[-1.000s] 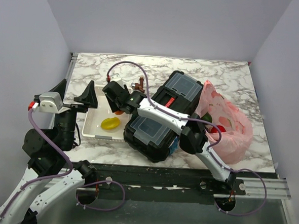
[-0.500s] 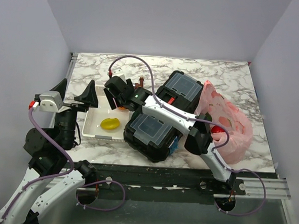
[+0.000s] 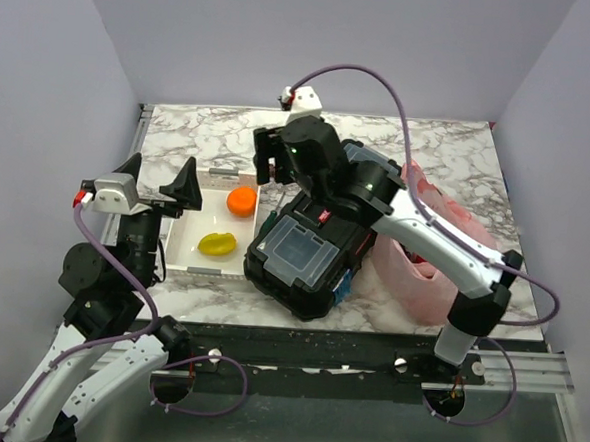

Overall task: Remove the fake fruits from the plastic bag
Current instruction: Place the fake fruit in the bin, then take out the fake fruit from the plastic bag.

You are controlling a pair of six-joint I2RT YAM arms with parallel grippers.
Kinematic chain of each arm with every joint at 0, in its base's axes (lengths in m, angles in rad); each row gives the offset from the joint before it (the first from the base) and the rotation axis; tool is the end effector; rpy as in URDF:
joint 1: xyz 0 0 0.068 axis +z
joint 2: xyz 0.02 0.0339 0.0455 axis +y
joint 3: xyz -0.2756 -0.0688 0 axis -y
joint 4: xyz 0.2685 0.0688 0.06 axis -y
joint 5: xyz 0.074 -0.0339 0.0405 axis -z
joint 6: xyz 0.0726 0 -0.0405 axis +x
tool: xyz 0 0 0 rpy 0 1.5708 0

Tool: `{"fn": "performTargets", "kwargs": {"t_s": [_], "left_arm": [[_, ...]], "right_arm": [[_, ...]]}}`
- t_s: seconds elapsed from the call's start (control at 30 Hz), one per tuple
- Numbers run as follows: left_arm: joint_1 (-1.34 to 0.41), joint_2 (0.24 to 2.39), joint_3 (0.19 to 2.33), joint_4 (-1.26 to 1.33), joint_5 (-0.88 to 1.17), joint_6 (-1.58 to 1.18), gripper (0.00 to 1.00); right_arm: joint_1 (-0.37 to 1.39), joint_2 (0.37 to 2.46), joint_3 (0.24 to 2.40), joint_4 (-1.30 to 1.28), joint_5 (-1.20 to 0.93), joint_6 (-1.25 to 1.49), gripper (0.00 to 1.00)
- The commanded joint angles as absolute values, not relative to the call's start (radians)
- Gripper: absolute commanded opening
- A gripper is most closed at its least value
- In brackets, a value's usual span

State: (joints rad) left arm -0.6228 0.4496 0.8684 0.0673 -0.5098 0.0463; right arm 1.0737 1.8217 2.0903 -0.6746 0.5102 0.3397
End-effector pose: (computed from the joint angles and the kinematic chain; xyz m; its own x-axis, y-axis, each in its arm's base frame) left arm 0.1134 -0.0378 0.4615 0.3864 -0.2278 -0.8938 0.1409 0.9722 -0.1868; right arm 0.2494 0.3853 0.4553 -0.3619 -0.0572 -0.9305 -0.4587 0.8798 0.1243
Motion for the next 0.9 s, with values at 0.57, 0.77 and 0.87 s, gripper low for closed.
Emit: {"fn": "performTargets", "kwargs": {"t_s": [0.57, 0.77, 0.87], "left_arm": [[-0.618, 0.738, 0.986, -0.081, -0.128, -0.119, 0.98], [-0.618, 0.781, 1.015, -0.116, -0.061, -0.141, 0.96], [-0.617, 0.773, 1.01, -0.109, -0.071, -0.131, 0.96]], "right_arm": [[1.082, 0.877, 1.371, -1.203, 0.947, 0.934, 0.77], [1.082, 0.893, 1.227, -1.332, 0.902, 1.203, 0.76], [1.066, 1.0, 1.211, -1.422, 0.901, 1.319, 0.73]]}}
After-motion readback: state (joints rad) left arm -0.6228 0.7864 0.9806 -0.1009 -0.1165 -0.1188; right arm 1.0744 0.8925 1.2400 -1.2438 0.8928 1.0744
